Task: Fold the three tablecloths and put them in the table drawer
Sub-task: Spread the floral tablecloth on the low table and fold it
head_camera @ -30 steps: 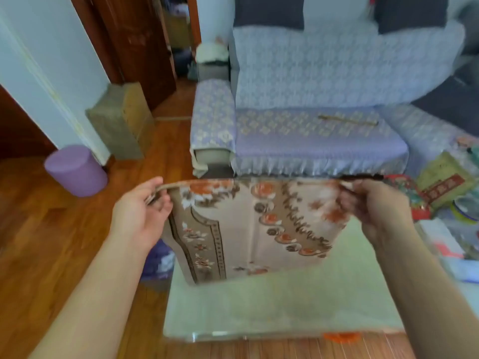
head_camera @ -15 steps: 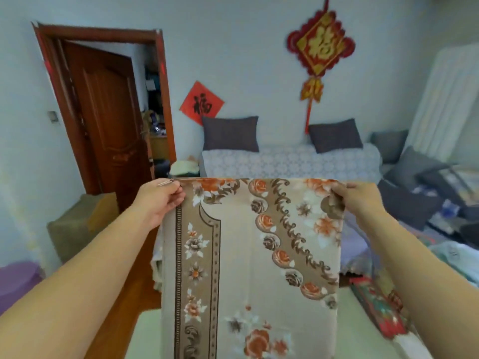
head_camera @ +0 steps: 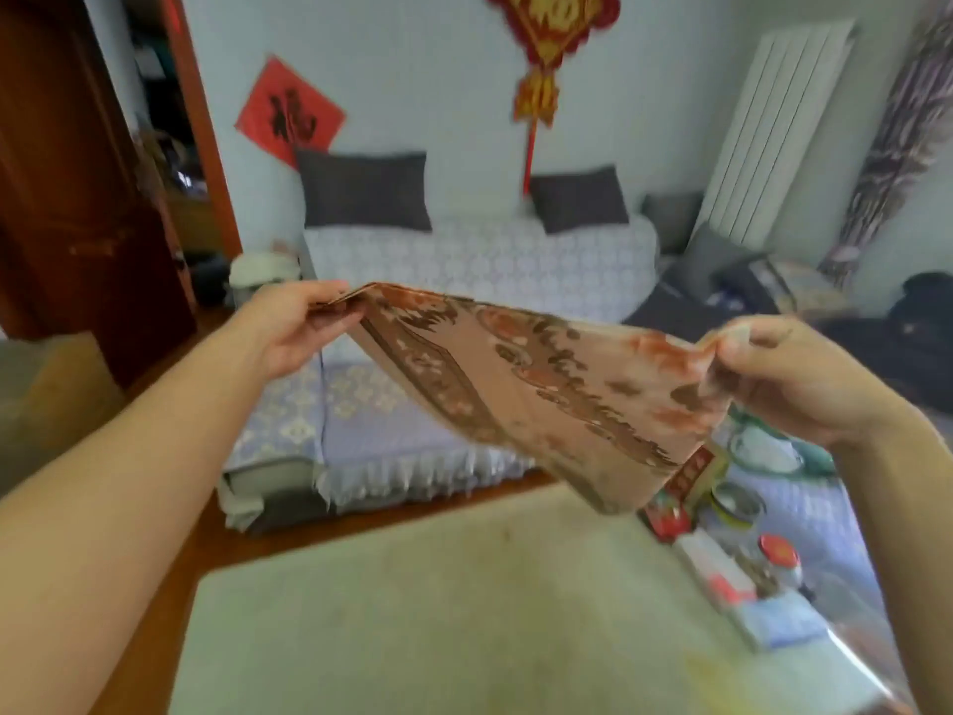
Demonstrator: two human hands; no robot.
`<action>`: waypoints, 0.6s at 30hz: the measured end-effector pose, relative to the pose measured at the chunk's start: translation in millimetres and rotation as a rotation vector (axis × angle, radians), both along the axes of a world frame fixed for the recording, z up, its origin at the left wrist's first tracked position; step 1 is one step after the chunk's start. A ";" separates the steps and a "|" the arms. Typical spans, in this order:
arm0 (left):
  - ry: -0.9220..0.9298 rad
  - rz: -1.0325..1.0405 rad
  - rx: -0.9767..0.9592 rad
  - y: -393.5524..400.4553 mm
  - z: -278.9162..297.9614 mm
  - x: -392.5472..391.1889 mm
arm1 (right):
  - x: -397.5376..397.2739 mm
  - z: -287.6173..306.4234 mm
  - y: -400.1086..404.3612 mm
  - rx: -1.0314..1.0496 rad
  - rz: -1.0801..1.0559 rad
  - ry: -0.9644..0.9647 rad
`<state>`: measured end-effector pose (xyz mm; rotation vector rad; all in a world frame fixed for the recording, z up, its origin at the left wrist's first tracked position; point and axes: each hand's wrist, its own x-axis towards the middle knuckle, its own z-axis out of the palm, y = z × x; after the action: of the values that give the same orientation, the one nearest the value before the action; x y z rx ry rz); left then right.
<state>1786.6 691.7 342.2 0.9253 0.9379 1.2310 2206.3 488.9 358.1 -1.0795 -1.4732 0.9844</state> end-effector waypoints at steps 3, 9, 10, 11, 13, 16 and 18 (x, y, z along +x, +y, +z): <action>0.254 0.033 -0.179 0.0 -80.5 -42.3 | -58.8 -84.3 -26.2 -0.104 -0.015 -0.222; 0.344 0.361 -0.531 -47.0 -334.6 -121.0 | -231.8 -365.7 -70.2 0.225 -0.004 -0.680; 0.307 0.344 -0.648 -76.3 -384.4 -126.7 | -260.0 -416.9 -80.9 0.234 0.026 -0.707; 0.268 0.310 -0.779 -112.8 -433.6 -130.7 | -284.3 -467.6 -90.6 0.231 0.047 -0.724; 0.223 0.247 -1.027 -194.9 -527.7 -133.8 | -327.8 -561.7 -106.7 0.210 0.034 -0.782; 0.172 0.223 -1.262 -300.8 -628.2 -136.5 | -375.6 -668.9 -119.8 0.085 -0.003 -0.888; 0.121 0.236 -1.290 -329.4 -665.5 -140.9 | -390.0 -713.0 -126.6 0.031 -0.033 -0.938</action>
<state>1645.7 362.3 -323.3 -0.1547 1.6409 0.5099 1816.3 362.3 -355.0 -1.6477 -2.1749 0.4062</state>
